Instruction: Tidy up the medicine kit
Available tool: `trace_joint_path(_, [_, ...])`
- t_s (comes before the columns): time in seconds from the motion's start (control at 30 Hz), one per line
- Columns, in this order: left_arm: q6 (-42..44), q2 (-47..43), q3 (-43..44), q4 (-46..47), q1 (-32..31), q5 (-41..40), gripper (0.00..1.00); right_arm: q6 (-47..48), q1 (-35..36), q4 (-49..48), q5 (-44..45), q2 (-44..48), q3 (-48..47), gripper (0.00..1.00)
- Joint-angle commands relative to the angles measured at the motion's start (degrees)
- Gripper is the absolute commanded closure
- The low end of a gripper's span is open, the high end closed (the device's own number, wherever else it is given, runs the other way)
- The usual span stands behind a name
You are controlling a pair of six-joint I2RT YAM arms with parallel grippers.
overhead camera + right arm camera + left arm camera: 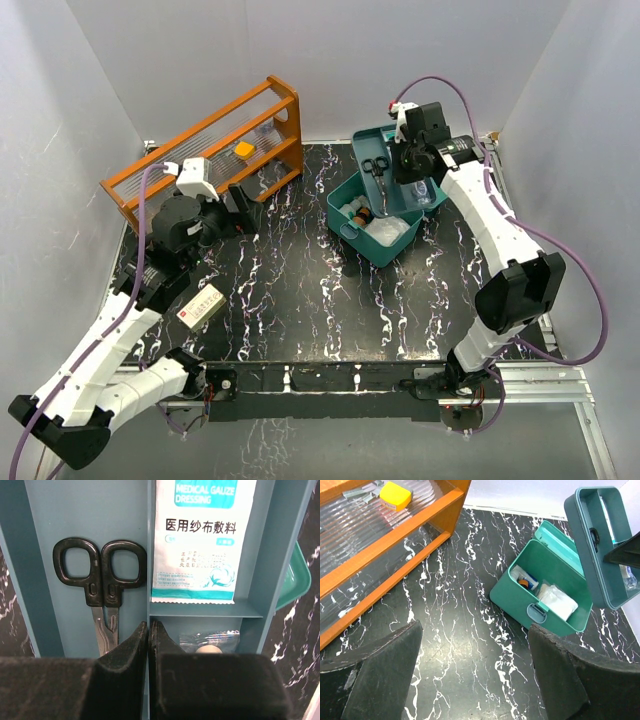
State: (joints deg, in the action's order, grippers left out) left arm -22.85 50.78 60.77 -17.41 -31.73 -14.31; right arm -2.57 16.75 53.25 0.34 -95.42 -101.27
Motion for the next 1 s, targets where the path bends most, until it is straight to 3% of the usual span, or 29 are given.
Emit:
trace_joint_path(0.0, [-1.78, -0.61, 0.76, -2.25, -0.07, 0.46, 0.14, 9.89, 0.47, -3.95, -6.30, 0.26, -1.39, 1.00])
trace_joint_path(0.57, [-5.16, 2.16, 3.44, -4.73, -0.03, -2.43, 0.14, 25.91, 1.74, 3.56, -12.80, -6.81, -6.06, 1.00])
trace_joint_path(0.97, [-6.01, 4.22, 3.53, -4.66, -0.09, -2.02, 0.14, 28.76, 3.18, 5.39, -8.82, -10.01, -4.99, 1.00])
